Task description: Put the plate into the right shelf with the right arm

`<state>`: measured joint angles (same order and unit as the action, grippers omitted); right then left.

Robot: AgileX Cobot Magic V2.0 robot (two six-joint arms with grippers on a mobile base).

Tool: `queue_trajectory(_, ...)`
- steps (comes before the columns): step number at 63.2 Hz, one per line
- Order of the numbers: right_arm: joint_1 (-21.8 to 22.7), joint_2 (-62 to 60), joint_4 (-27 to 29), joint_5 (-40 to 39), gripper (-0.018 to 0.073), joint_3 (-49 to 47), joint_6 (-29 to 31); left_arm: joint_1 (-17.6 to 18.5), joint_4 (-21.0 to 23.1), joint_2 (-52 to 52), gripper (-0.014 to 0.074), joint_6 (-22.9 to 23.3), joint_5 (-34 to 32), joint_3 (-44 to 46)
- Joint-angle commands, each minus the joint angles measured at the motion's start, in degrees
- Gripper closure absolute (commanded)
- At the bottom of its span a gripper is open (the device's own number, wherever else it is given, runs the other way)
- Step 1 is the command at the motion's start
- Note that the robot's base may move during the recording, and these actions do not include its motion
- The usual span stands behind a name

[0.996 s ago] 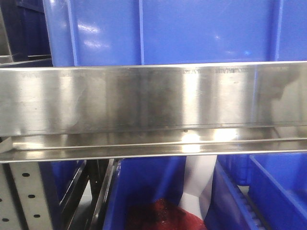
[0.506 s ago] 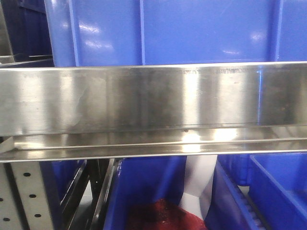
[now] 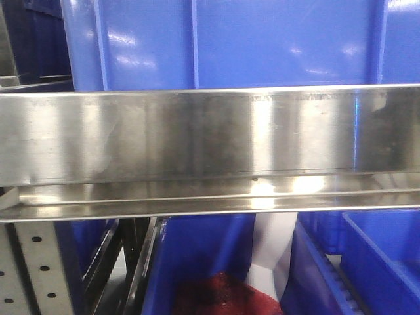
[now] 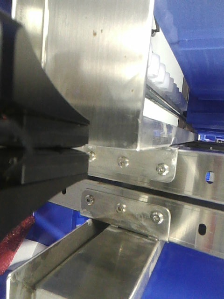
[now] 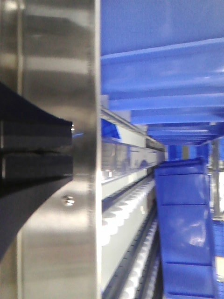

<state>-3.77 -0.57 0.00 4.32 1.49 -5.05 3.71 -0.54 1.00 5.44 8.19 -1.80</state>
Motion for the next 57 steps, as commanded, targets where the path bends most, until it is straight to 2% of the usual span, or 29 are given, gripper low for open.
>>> queue_trajectory(1,-0.1,-0.8,-0.9,-3.2,0.0505,-0.2,0.1,0.4,0.1,0.2,0.0643,0.3,-4.8,-0.6)
queue_trajectory(57,-0.1,-0.8,-0.9,-3.3,0.0505,-0.2,0.1,0.4,0.1,0.2,0.0643,0.3,-4.8,-0.6)
